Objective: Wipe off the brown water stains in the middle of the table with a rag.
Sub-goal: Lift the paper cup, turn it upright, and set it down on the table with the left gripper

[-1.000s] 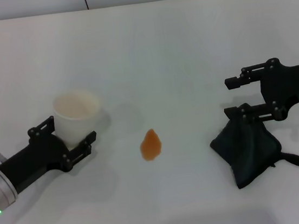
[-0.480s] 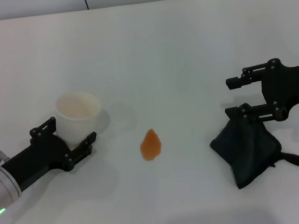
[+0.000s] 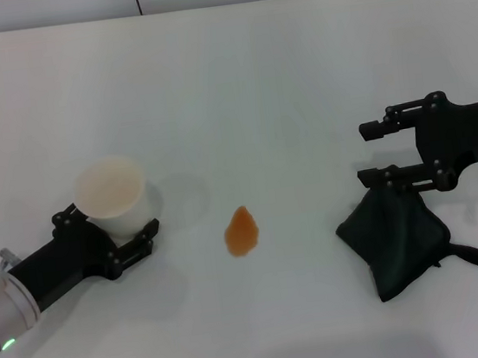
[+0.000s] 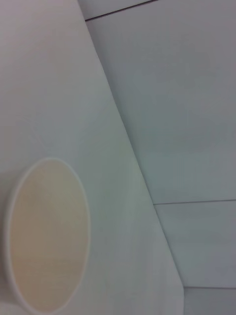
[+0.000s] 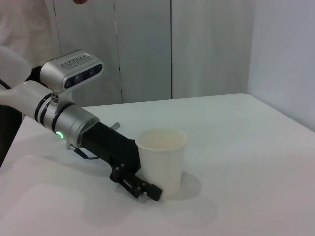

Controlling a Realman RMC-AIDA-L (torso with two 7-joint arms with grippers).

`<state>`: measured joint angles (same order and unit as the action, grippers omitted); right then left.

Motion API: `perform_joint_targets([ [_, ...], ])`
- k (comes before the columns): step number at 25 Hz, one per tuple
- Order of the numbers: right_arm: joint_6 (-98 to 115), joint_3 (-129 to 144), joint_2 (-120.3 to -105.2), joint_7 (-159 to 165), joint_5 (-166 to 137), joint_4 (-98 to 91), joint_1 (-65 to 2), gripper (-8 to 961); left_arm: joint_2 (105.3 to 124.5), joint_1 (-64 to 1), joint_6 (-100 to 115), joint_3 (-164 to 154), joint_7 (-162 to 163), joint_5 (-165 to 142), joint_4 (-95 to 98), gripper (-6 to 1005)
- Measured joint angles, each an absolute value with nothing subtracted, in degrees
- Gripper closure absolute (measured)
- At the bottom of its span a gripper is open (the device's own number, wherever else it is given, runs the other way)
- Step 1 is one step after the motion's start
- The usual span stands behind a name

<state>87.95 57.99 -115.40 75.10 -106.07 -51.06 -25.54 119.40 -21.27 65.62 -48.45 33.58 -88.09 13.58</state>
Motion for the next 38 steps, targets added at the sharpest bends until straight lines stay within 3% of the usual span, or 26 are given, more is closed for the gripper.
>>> perform_joint_targets([
  [16,87.79,58.44,-115.40,75.05,-105.98,-50.64,-25.67,379,119.51,-27.36,62.15,-48.30,34.56,-87.45,10.03,153],
  [38,87.96,58.53,-115.39,74.93,-105.55,-50.45,-25.50,384,119.44,-25.06,63.47,-48.47,34.38,-85.92,9.88,126],
])
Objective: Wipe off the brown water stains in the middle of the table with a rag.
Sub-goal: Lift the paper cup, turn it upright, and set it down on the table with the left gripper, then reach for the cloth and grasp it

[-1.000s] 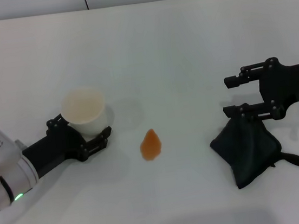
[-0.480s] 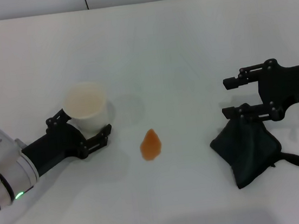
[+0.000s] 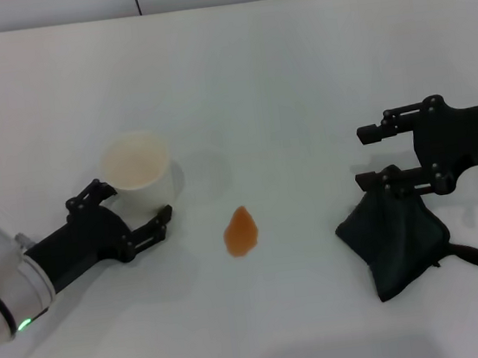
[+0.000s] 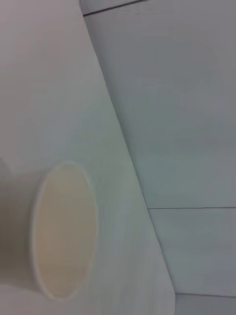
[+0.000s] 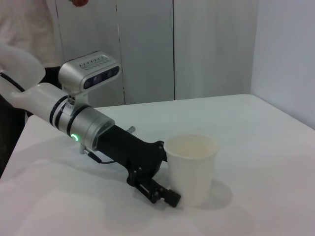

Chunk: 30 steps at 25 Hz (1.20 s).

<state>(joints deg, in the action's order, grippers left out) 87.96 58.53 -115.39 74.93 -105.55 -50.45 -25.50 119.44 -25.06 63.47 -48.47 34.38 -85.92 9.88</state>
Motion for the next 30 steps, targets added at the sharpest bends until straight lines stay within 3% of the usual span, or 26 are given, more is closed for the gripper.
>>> perform_joint_targets([
  [7,87.81,58.53,-115.48,74.99,-104.86,-50.57,-25.23,386,119.17,-22.39,67.97,-48.28,34.29,-85.15,10.26,123],
  [14,87.80,59.51,-115.41,80.80,-105.59,-54.03,-24.76,387,118.85,-14.89,78.08,-48.60,38.92,-85.53,17.59,120],
  [20,87.96,64.80,-115.21,97.81,-113.24,-67.00,-22.58,389,117.37,-9.60,86.56,-48.66,46.16,-90.95,24.92,122],
  [30,92.98,74.36,-115.26,130.99,-130.02,-78.84,-27.35,391,115.89,-8.68,91.00,-48.37,49.29,-96.45,28.74,125],
])
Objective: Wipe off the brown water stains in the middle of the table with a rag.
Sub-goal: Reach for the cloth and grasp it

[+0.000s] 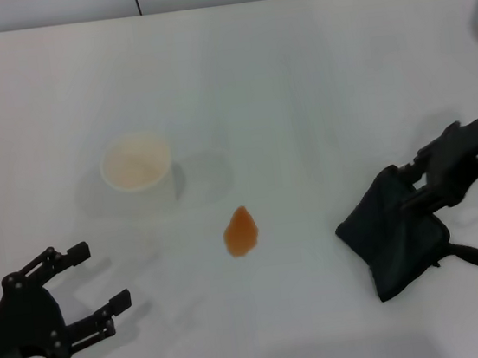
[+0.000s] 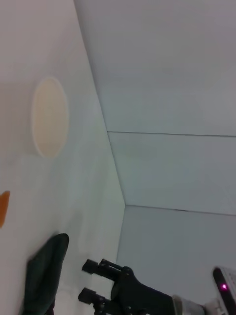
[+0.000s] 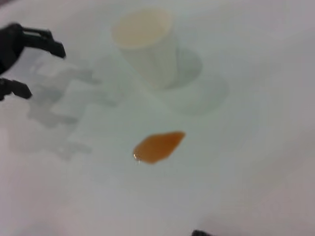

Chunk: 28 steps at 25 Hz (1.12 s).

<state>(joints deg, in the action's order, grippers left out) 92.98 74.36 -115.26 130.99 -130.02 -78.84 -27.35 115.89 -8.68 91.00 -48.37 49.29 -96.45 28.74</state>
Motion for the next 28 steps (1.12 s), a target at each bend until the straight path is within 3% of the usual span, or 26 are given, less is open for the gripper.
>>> perform_joint_targets([
  [11,92.43,86.07,-115.64,155.45,-141.85,-79.14,-36.18,393,115.89,-10.60,89.69,-48.51,49.01,-96.89,28.80,126],
  [28,90.55,92.74,-116.02,162.48,-146.81,-76.94,-37.42,397,115.84,-12.08,89.36,-48.25,49.01,-96.71,28.87,127],
])
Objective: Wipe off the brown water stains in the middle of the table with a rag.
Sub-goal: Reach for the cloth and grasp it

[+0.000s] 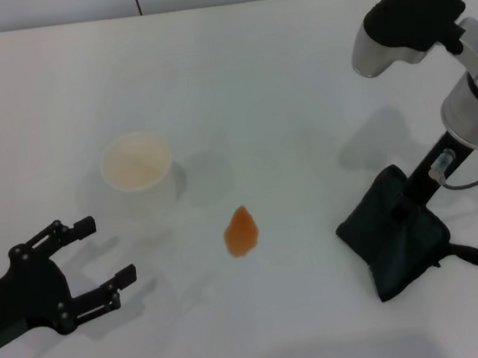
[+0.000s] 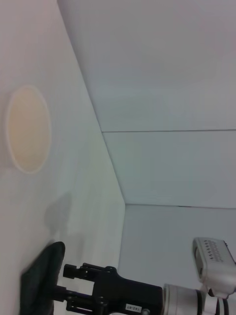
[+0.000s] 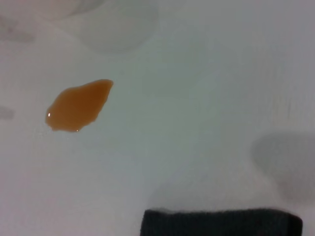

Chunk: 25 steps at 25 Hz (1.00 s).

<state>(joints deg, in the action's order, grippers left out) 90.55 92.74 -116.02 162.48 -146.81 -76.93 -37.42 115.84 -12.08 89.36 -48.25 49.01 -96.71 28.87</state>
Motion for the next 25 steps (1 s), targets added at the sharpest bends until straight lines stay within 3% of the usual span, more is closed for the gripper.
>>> perform_joint_targets([
  [25,87.44,94.98,-116.12,162.45,-145.96,-73.11,-38.54,403,116.54,-12.79,87.79,-48.25,48.95,-96.41,29.44,128],
])
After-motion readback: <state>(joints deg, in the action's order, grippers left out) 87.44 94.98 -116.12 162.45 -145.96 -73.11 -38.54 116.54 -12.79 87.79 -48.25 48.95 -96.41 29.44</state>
